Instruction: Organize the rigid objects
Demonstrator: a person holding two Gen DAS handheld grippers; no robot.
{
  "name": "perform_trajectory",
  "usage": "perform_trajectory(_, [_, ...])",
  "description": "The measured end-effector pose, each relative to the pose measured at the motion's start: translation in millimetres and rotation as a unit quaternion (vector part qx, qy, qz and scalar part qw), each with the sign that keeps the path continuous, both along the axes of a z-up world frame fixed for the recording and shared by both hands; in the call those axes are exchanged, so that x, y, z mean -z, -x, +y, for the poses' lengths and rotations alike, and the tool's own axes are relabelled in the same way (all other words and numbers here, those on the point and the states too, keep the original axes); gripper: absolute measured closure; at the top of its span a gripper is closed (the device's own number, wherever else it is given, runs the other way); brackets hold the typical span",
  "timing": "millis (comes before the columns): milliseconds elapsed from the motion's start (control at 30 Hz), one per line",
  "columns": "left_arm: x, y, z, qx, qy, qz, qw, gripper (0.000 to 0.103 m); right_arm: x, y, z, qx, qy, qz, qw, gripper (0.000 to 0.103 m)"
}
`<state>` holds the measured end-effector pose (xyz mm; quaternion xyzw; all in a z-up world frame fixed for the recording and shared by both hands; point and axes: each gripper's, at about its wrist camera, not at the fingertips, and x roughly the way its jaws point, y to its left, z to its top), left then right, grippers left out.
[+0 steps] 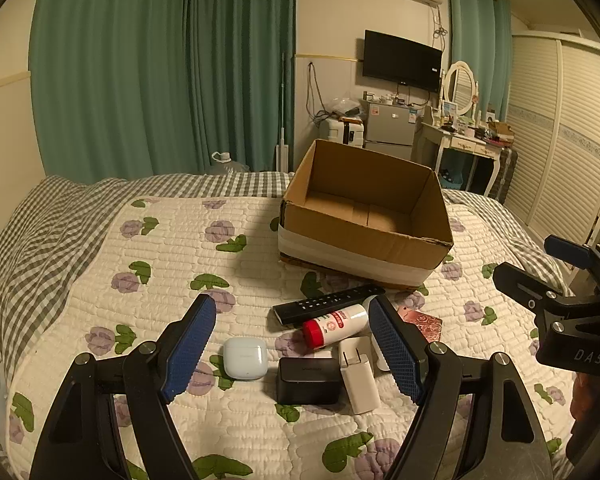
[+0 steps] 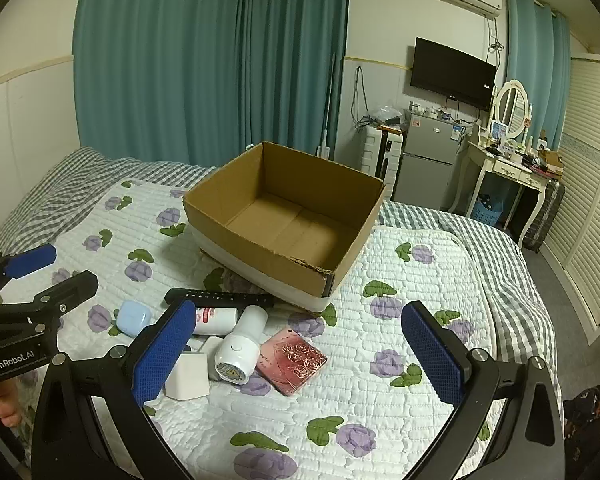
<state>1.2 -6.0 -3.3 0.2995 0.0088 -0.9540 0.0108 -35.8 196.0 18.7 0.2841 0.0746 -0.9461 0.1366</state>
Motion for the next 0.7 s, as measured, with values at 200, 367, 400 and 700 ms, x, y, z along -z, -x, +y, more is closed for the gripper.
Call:
perform_trajectory(200, [0.6, 0.3, -0.2, 0.0, 0.0, 0.0, 1.0, 0.021, -0.1, -0.3, -0.1, 0.0, 0.0, 0.0, 1.0, 0.0])
perform_trajectory(367, [0.0, 0.5, 1.2, 0.0, 0.001, 0.0, 1.0, 0.021, 0.1, -1.1, -1.8, -0.001, -0.001, 0.001, 1.0, 0.0])
perform_trajectory(400, [-0.2, 0.6, 1.6, 0.0, 0.001, -0.001, 1.0, 0.021, -0.2, -0.7, -1.8, -0.001, -0.002, 0.001, 1.0, 0.0])
perform_trajectory(700, [2.3, 0.9, -0.2, -0.001, 0.002, -0.001, 1.0, 0.021, -3.3, -0.5, -3.3, -0.004, -0.007, 0.007, 1.0, 0.0])
